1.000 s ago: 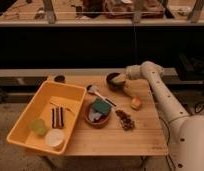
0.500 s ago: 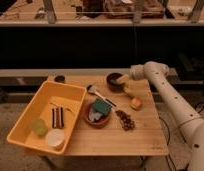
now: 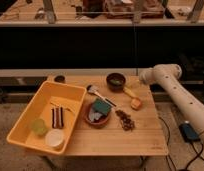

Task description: Place apple in plastic cup

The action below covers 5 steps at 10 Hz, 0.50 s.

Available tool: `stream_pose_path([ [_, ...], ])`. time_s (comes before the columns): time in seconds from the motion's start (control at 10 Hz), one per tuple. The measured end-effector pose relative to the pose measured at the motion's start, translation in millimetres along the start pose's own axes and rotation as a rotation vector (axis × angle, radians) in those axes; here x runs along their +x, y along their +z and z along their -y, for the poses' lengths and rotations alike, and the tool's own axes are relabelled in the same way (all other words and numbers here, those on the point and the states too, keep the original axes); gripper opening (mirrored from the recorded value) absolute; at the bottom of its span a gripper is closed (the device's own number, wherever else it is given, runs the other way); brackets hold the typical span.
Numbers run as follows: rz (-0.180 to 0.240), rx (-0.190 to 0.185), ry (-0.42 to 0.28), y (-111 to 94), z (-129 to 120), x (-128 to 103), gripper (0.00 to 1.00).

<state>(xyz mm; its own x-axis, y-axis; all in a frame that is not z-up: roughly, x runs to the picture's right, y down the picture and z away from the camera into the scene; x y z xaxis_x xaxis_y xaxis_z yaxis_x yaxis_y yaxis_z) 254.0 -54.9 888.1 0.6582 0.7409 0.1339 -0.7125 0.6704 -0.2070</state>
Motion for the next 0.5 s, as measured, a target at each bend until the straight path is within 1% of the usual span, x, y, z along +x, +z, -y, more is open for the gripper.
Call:
stream_pose_path([
  [0.1, -0.055, -0.021, -0.006, 5.8, -6.6, 20.8, 0.80],
  [0.2, -0.084, -0.041, -0.020, 9.5, -13.0, 31.1, 0.80],
  [0.3, -0.117, -0.077, -0.036, 10.7, -21.9, 42.6, 0.80],
  [0.4, -0.162, -0.115, -0.059, 11.3, -33.4, 60.4, 0.80],
  [0.5, -0.191, -0.142, -0.080, 14.6, -45.6, 68.8, 0.80],
])
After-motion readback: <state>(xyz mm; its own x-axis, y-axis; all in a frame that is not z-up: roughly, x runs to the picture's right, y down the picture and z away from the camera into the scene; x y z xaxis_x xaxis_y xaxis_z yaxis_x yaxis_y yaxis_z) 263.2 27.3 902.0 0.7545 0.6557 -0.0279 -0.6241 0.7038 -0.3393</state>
